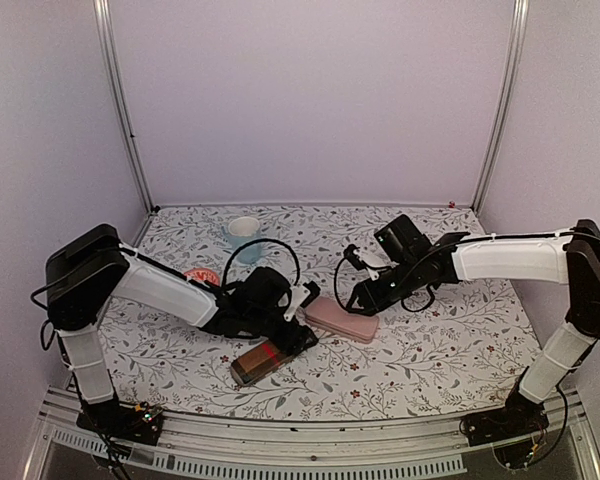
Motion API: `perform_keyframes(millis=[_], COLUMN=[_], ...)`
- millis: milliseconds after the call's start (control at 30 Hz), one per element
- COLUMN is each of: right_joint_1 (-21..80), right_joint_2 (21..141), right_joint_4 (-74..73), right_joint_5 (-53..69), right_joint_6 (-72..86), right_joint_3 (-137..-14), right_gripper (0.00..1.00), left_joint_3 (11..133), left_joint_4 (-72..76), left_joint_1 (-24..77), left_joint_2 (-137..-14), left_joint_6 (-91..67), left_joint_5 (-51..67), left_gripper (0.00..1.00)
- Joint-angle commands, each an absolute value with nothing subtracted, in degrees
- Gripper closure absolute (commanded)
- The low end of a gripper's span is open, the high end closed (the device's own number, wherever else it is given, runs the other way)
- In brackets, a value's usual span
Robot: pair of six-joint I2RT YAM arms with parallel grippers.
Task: Organize the sunglasses
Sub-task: Close the case with sunglasses at the center of the board, then adjust the case with sunglasses at the center of the board.
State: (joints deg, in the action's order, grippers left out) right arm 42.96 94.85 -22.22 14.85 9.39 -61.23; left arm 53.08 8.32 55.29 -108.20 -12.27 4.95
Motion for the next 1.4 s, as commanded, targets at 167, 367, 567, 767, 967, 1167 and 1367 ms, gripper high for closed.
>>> perform_keyframes(millis=[167, 367, 567, 767, 967, 1167, 1367], right_joint_1=[38.7, 38.5, 38.4, 38.5, 39.0, 39.0, 38.1], right_joint_2=[88.6, 90.9, 93.3, 94.2, 93.8, 92.6, 91.3], right_joint_4=[-21.4, -18.2, -15.3, -14.9, -14.5, -14.0, -13.9], right_joint_5=[12.4, 13.6, 14.8, 12.1, 11.2, 12.2, 14.5], right_joint_6=[16.5, 17.9, 18.4, 18.9, 18.9, 18.3, 17.6], right_joint_3=[-51.6, -49.7, -48.0, -44.9, -44.4, -44.7, -45.5], right_gripper=[0.48, 0.45, 0.45, 0.48, 0.50, 0.49, 0.48], left_joint_3=[50.2, 51.5, 53.8, 57.7, 60.1, 56.5, 53.6], left_joint_4=[8.1, 11.4, 13.0, 13.5, 11.6, 10.4, 10.9], left_joint_1=[53.7, 50.4, 46.8, 46.4, 46.6, 47.7, 48.4], left_joint_2=[-102.0, -101.9, -105.1, -110.2, -115.3, -115.4, -114.8], left_joint_6=[-12.0, -13.8, -17.2, -18.9, -19.8, -19.8, -21.3], left_joint_5=[11.4, 15.4, 14.6, 14.6, 14.0, 10.5, 10.2], left_gripper=[0.21, 0.21, 0.20, 0.21, 0.23, 0.26, 0.28])
